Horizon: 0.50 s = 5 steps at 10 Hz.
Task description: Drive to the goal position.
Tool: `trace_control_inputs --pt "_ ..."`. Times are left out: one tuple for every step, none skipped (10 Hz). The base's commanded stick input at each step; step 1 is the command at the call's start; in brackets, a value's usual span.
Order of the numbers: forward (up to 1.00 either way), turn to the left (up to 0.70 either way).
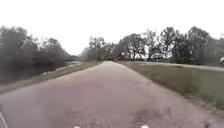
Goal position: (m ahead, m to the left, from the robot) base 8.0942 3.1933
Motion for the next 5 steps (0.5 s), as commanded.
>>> trace_control_inputs --pt "0.70 0.00" --pt "0.70 0.00" --pt "0.70 0.00" --pt "0.70 0.00" --pt "0.70 0.00"
